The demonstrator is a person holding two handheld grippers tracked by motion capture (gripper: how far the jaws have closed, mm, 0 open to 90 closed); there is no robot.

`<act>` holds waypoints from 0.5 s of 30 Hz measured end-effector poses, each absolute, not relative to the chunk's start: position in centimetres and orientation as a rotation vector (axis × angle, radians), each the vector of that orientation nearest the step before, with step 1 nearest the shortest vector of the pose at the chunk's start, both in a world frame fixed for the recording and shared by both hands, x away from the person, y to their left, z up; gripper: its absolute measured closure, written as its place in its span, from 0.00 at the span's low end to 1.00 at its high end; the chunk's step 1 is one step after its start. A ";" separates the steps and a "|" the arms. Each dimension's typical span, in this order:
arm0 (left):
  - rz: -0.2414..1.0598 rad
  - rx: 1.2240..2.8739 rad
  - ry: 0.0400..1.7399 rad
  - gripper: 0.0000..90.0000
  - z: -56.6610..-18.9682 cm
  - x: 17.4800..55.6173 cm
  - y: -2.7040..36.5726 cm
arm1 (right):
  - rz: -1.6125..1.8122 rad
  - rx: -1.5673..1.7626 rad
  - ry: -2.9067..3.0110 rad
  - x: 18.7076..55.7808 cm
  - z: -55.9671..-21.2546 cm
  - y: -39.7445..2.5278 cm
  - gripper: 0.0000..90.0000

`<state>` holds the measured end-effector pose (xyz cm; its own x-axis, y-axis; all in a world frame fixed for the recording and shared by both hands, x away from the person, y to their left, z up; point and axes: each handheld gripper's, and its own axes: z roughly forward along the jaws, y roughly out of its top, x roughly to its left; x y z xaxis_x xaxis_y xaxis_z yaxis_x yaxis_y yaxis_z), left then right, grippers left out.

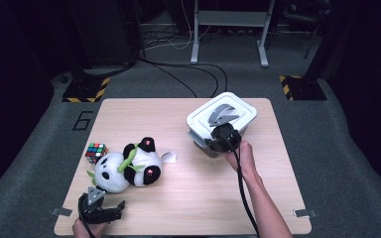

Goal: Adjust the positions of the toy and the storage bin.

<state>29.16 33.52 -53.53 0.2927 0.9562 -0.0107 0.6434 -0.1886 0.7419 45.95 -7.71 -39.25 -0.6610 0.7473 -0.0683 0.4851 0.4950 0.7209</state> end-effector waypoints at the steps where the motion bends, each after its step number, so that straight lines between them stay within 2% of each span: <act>1: 0.621 1.919 1.426 0.00 -53.5 29.2 33.5 | 0.968 1.013 2.369 46.1 -39.3 -7.8 0.67; 4: 0.624 1.919 1.424 0.00 -53.5 29.2 33.5 | 0.979 1.020 2.373 46.0 -39.3 -7.9 0.71; 15: 0.625 1.920 1.426 0.00 -53.5 29.1 33.5 | 1.025 1.066 2.370 45.6 -39.3 -6.5 0.71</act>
<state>29.14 33.54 -53.53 0.2922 0.9563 -0.0081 0.6425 -0.1900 0.7424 45.58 -6.50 -39.33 -0.6576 0.7531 -0.0177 0.5031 0.4565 0.7338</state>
